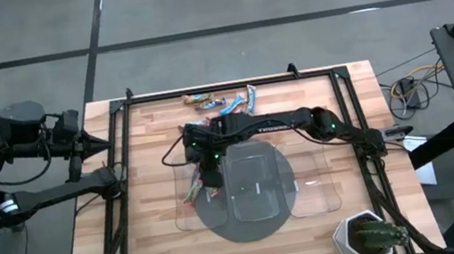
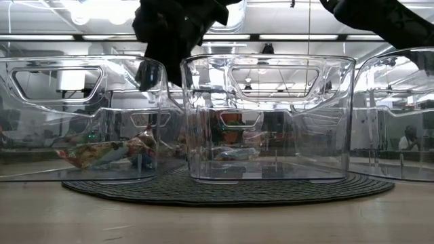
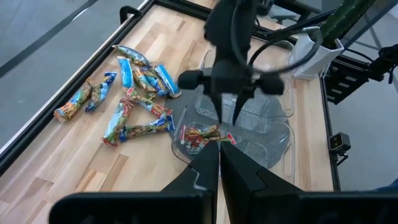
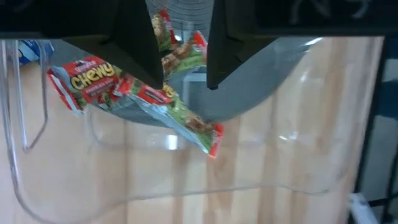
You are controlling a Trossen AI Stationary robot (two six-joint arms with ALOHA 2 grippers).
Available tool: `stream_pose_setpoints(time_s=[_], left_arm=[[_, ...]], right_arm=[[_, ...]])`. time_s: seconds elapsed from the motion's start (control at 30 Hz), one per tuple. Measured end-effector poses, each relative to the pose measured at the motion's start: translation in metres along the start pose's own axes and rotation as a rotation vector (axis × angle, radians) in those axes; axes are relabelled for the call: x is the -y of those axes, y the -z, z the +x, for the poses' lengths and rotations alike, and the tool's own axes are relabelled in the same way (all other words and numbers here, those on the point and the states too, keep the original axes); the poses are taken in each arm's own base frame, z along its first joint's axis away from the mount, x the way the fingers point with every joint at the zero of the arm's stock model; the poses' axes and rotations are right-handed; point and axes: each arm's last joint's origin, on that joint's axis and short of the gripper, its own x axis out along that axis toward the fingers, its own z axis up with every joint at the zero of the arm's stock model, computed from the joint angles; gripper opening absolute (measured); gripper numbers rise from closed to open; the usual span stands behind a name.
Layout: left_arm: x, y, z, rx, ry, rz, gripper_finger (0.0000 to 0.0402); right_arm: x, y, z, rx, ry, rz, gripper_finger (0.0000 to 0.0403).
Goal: Pick and place Granola Bars by type
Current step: Put the red granola bar into the left transparent bin
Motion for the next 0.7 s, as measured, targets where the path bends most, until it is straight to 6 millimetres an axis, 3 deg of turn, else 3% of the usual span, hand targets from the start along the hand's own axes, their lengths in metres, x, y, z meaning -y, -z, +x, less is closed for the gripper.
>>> stream_pose_setpoints(time_s=[0.2,0.3,0.53,0.7], left_arm=[[0.0,0.0,0.0,0.001,0.0,0.0,0.0],[0.0,0.0,0.0,0.005,-0.001,0.0,0.0],[0.0,-0.005,0.0,0.05,-0.001,0.013,0.0],[0.0,-0.006,0.0,0.061,0.0,0.016,0.0]], right_arm=[[-0.017,-0.01,-0.041,0.087,-0.05,-0.072,0.0023],[-0.028,-0.015,-0.069,0.151,-0.05,-0.106,0.0012],[-0.06,-0.022,-0.159,0.376,-0.013,-0.195,0.0008],[-0.083,-0.011,-0.234,0.544,0.109,-0.221,0.0008]])
